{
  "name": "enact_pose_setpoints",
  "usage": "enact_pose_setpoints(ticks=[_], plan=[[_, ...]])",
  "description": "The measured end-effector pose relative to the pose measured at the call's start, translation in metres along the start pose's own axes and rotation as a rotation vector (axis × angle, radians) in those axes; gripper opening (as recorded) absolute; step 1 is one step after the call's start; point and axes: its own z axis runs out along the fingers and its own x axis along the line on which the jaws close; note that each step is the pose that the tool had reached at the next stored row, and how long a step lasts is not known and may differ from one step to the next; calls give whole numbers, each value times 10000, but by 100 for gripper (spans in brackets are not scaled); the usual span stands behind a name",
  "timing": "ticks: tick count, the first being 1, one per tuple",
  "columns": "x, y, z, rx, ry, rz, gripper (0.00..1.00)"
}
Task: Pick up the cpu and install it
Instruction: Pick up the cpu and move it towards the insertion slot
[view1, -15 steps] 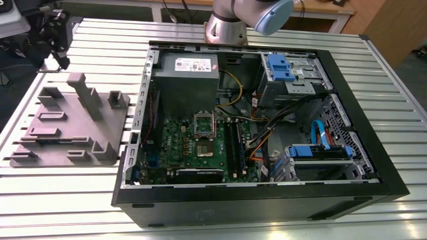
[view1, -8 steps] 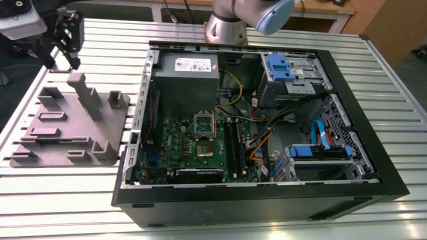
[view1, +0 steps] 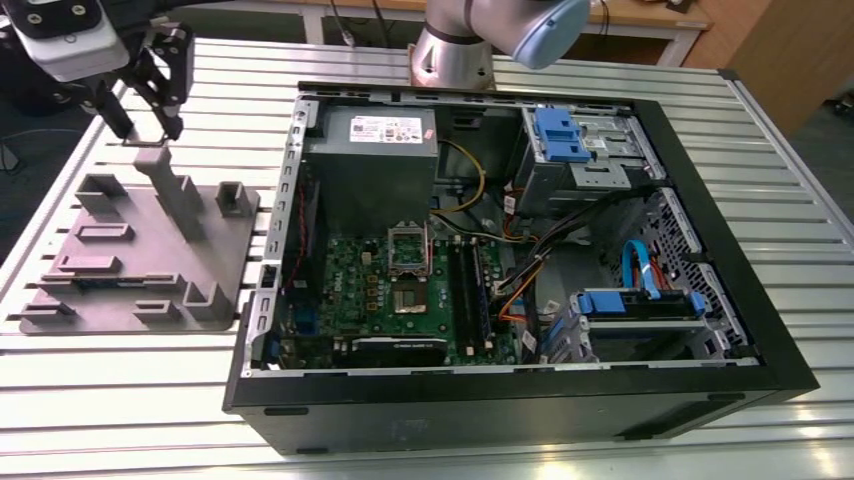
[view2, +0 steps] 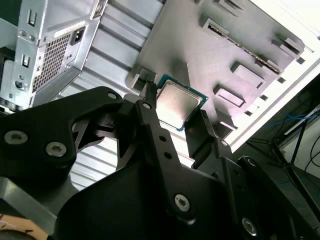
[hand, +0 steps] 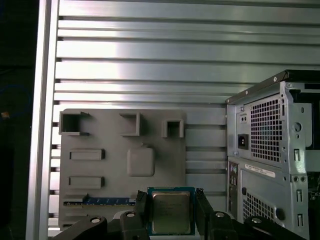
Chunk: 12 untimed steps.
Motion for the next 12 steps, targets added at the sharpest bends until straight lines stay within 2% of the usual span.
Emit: enact_pose_setpoints(ticks=[12], plan=[[-285,0,6,1,1,0,47]])
